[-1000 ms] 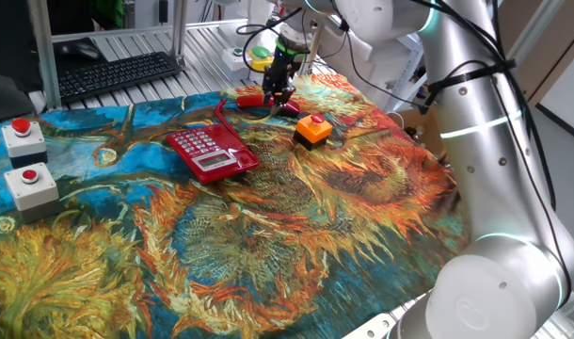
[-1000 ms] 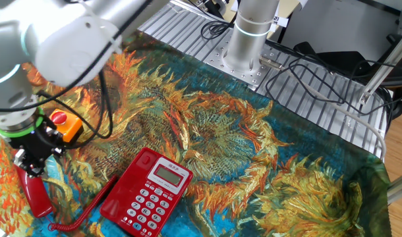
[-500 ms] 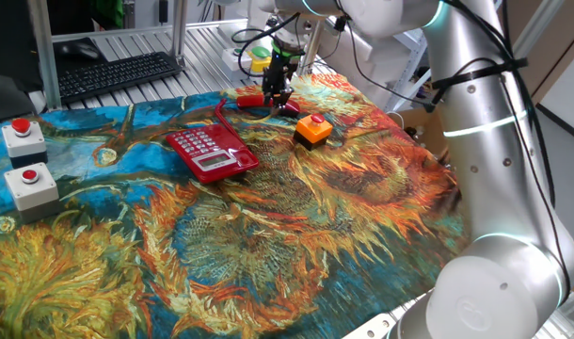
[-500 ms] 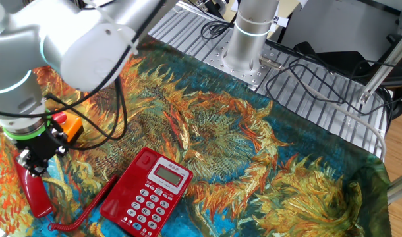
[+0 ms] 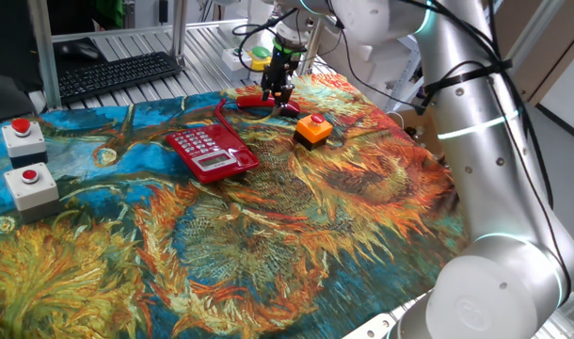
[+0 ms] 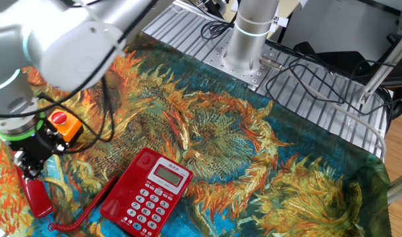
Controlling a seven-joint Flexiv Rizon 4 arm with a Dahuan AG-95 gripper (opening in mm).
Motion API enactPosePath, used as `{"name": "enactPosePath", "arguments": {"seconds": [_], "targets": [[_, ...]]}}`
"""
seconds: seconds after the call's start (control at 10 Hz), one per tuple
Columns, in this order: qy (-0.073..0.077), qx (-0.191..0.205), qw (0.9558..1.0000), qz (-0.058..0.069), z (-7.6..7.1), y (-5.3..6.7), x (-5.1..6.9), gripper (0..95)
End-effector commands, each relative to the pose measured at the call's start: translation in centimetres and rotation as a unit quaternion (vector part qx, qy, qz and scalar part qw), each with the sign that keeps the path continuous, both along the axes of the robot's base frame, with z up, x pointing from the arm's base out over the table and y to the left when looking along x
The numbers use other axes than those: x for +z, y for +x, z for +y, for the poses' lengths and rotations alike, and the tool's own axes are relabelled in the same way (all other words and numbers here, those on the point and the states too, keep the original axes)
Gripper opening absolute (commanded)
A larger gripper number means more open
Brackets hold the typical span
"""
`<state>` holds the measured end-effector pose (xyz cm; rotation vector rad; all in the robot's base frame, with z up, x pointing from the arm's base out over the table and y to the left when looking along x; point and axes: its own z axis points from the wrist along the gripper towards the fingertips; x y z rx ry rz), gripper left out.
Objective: Place the handset of the telephone on the corresponding phone cradle
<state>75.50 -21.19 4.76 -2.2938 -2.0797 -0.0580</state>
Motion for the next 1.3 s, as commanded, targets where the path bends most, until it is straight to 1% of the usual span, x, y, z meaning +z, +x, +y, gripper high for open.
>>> {"name": "enactPosePath", "arguments": {"seconds": [0.1,0.3,0.6,0.9,1.1,1.2,1.3], "targets": [[-0.017,0.008,0.9996,-0.022,0.2,-0.6,0.1,57.0],[-0.02,0.008,0.9994,-0.028,0.2,-0.6,0.1,57.0],[-0.02,-0.008,0.9992,-0.032,0.0,-0.5,0.2,57.0],[-0.019,-0.018,0.9989,-0.039,-0.9,0.1,0.5,57.0],[-0.016,-0.031,0.9986,-0.04,-1.4,0.5,0.7,57.0],[-0.017,-0.045,0.998,-0.041,-1.6,0.6,0.8,57.0],[-0.02,-0.049,0.9976,-0.044,-1.8,0.8,0.8,57.0]]}}
